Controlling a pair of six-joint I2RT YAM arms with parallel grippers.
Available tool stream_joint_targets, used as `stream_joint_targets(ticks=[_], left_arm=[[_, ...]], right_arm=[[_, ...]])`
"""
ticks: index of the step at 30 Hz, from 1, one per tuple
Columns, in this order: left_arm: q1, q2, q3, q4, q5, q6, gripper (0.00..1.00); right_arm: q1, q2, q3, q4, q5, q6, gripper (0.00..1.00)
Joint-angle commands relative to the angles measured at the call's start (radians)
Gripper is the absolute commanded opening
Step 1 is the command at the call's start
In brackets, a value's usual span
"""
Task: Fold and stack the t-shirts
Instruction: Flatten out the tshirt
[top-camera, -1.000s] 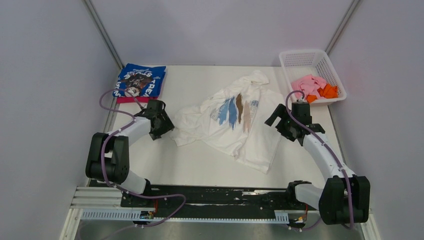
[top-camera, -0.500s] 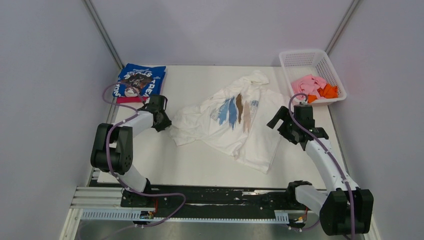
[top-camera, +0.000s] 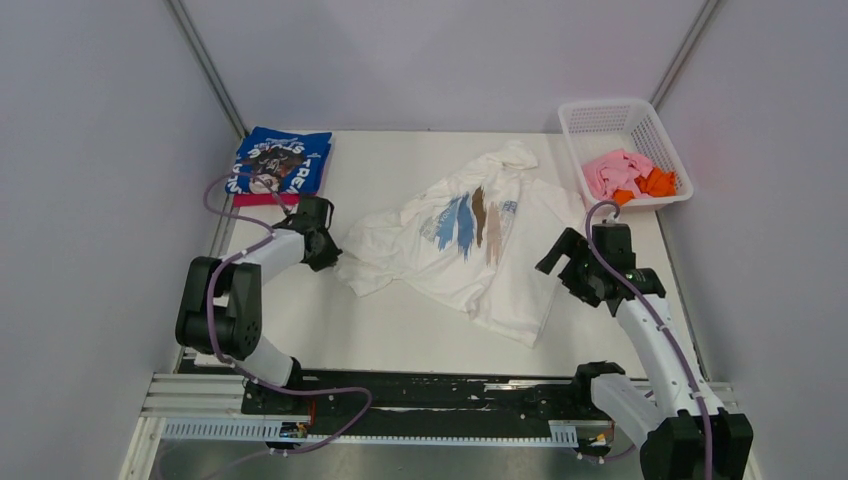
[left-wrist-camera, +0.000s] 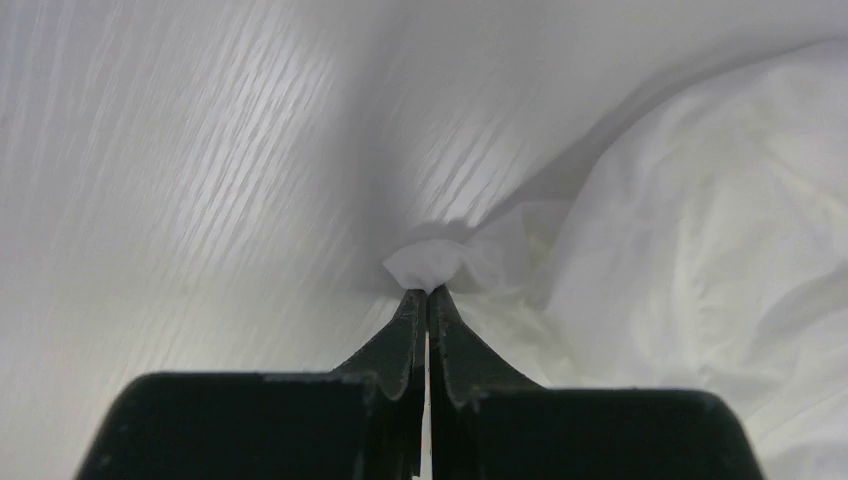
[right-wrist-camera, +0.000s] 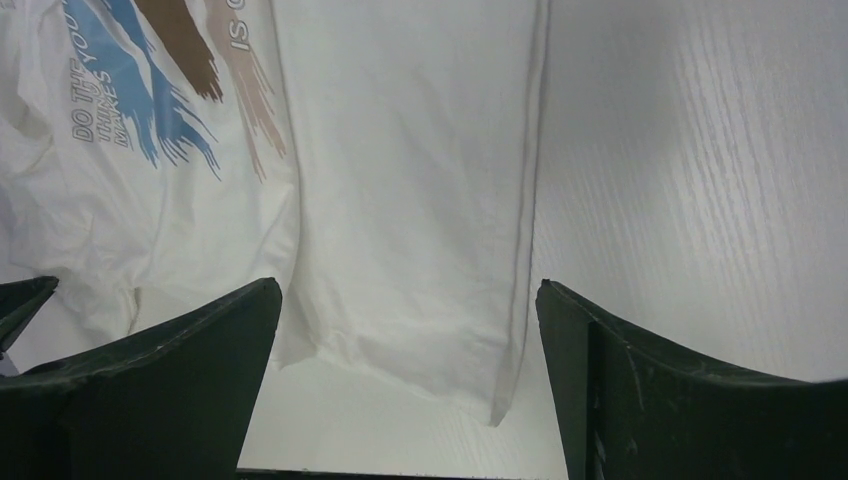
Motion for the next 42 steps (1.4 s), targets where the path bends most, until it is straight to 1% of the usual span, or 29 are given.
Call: stream_joint_targets(ticks=[1, 2, 3, 4, 5, 6, 7, 9, 14, 21, 25, 26, 34, 35, 36, 37, 38, 41, 42], left_arm=[[-0.032, -0.148, -0.085, -0.243, -0.103, -0.077, 0.0], [-0.06, -0.217, -0.098, -0.304, -0.115, -0.113, 0.0], [-0.08, -0.251, -0.122, -0.332, -0.136, -0.131, 0.0], [-0.129, -0.327, -0.132, -0.392, -0.149, -0.175, 0.0], [-0.155, -0.366, -0.148, -0.426, -0.175, -0.198, 0.0], [-0.205, -0.436, -0.153, -0.485, -0.184, -0.244, 0.0], [-0.225, -0.467, -0.161, -0.533, -0.191, -0.264, 0.0], [-0.278, -0.571, -0.173, -0.581, -0.193, -0.314, 0.0], [-0.291, -0.658, -0.185, -0.583, -0.181, -0.306, 0.0], [-0.291, -0.705, -0.192, -0.478, -0.119, -0.243, 0.0], [-0.291, -0.72, -0.194, -0.479, -0.132, -0.236, 0.0], [-0.291, -0.723, -0.196, -0.481, -0.138, -0.236, 0.0], [-0.291, -0.772, -0.226, -0.446, -0.16, -0.253, 0.0], [-0.291, -0.775, -0.229, -0.443, -0.162, -0.255, 0.0], [-0.291, -0.782, -0.229, -0.44, -0.168, -0.259, 0.0], [-0.291, -0.786, -0.229, -0.438, -0.177, -0.26, 0.0], [-0.291, -0.796, -0.228, -0.429, -0.183, -0.258, 0.0], [-0.291, -0.82, -0.208, -0.387, -0.228, -0.246, 0.0], [-0.291, -0.828, -0.2, -0.35, -0.237, -0.234, 0.0]], right_arm=[[0.017, 0.005, 0.02, -0.164, -0.025, 0.042, 0.99], [0.025, 0.01, 0.024, -0.205, -0.018, 0.056, 0.99], [0.035, 0.013, 0.022, -0.238, -0.01, 0.073, 0.98], [0.05, 0.012, 0.016, -0.274, -0.002, 0.09, 0.98], [0.068, 0.009, 0.009, -0.293, 0.011, 0.113, 0.97], [0.088, 0.005, 0.002, -0.304, 0.019, 0.14, 0.97], [0.112, 0.005, 0.003, -0.32, 0.019, 0.174, 0.96], [0.168, 0.005, -0.004, -0.342, 0.016, 0.232, 0.95], [0.266, 0.022, -0.066, -0.383, 0.039, 0.35, 0.92], [0.341, 0.019, -0.184, -0.231, 0.057, 0.467, 0.8], [0.348, 0.052, -0.221, -0.167, 0.072, 0.492, 0.7], [0.349, 0.057, -0.229, -0.156, 0.072, 0.496, 0.68], [0.355, 0.097, -0.27, -0.062, 0.05, 0.496, 0.36], [0.355, 0.1, -0.268, -0.054, 0.051, 0.493, 0.31], [0.355, 0.098, -0.267, -0.053, 0.06, 0.491, 0.19], [0.355, 0.094, -0.266, -0.052, 0.07, 0.49, 0.05], [0.355, 0.086, -0.262, -0.053, 0.099, 0.484, 0.0], [0.347, 0.037, -0.201, -0.057, 0.174, 0.437, 0.0], [0.34, 0.022, -0.168, -0.057, 0.198, 0.412, 0.0]])
